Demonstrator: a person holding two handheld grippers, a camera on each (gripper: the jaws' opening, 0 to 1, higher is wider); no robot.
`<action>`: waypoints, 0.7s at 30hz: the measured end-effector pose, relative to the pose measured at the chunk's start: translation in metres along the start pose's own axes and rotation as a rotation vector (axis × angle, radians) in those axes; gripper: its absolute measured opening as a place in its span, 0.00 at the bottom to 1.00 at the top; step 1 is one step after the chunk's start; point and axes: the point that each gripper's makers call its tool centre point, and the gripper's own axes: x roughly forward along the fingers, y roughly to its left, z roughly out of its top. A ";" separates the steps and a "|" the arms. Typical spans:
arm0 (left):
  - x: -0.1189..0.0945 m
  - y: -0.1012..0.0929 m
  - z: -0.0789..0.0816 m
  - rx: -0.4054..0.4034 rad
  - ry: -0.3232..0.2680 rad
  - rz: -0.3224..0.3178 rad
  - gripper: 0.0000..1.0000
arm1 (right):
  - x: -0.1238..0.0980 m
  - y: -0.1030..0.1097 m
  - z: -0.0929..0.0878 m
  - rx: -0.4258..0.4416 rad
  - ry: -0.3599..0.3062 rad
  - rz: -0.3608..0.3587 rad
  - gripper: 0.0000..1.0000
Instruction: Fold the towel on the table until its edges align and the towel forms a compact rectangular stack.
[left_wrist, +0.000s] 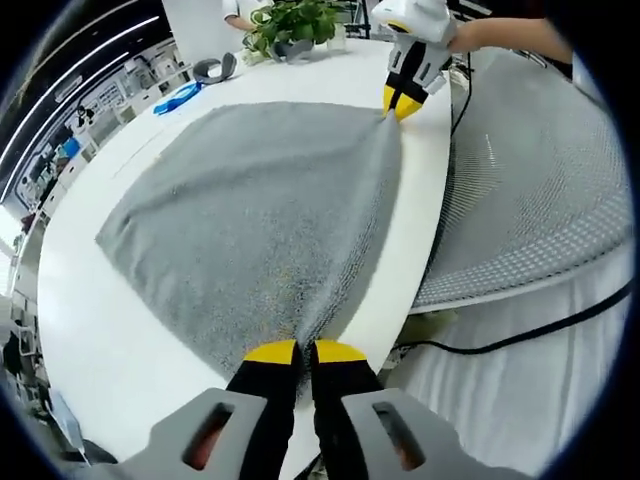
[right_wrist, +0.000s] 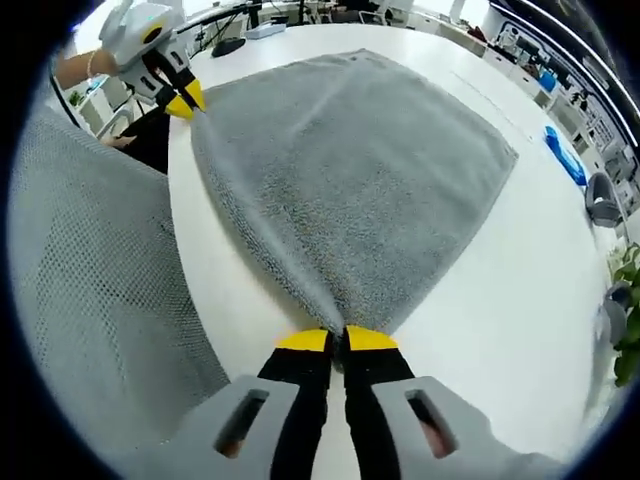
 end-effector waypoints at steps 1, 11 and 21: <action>-0.002 -0.002 -0.001 0.008 0.008 -0.006 0.04 | -0.001 0.002 0.000 -0.003 0.001 0.002 0.01; -0.020 -0.014 0.003 0.090 0.065 -0.021 0.04 | -0.019 0.018 -0.004 -0.030 0.042 -0.004 0.01; -0.033 -0.017 0.007 0.073 0.079 -0.020 0.04 | -0.036 0.029 -0.005 -0.016 0.059 0.001 0.01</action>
